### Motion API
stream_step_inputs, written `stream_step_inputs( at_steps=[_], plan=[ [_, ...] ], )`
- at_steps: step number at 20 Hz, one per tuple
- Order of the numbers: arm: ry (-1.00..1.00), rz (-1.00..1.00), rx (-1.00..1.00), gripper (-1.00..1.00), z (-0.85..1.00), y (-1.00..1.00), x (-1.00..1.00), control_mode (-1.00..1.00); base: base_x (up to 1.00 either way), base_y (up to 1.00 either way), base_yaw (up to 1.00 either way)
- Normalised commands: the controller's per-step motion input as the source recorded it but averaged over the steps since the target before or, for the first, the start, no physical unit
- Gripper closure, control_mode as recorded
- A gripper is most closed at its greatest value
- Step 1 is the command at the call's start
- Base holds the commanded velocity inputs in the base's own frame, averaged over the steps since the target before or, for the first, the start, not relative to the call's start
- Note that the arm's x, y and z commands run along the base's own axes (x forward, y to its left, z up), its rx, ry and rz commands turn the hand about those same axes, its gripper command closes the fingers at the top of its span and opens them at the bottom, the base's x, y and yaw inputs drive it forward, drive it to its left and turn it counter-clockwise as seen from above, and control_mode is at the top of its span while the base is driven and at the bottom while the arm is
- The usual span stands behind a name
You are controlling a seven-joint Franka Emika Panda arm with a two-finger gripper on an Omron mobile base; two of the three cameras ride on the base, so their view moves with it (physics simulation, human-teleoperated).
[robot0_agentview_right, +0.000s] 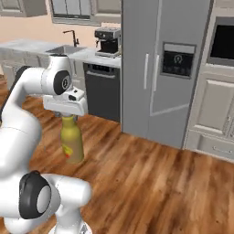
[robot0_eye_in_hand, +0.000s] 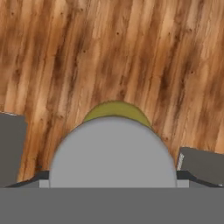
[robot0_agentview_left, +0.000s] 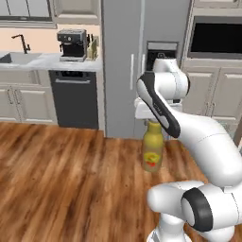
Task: There is a wine glass and glass cup on the dining counter. Place the wine bottle next to the wine glass and the juice bottle next to the glass cup.
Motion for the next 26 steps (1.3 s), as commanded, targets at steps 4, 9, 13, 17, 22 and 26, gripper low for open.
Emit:
stream_step_inputs(
  at_steps=[4, 9, 13, 17, 22, 26],
  plan=[
    [0.00, 0.00, 0.00, 1.00, 0.00, 0.00, 0.00, 1.00, 0.10, 0.00, 0.99],
    [0.00, 0.00, 0.00, 1.00, 0.00, 0.00, 0.00, 1.00, 0.23, 0.00, 0.92],
    [0.00, 0.00, 0.00, 1.00, 0.00, 0.00, 0.00, 1.00, 0.43, -0.04, 0.68],
    [0.00, 0.00, 0.00, 1.00, 0.00, 0.00, 0.00, 1.00, 0.59, -0.14, 0.37],
    [0.00, 0.00, 0.00, 1.00, 0.00, 0.00, 0.00, 1.00, 0.65, -0.20, 0.32],
    [0.00, 0.00, 0.00, 1.00, 0.00, 0.00, 0.00, 1.00, 0.61, -0.32, 0.23]
  ],
)
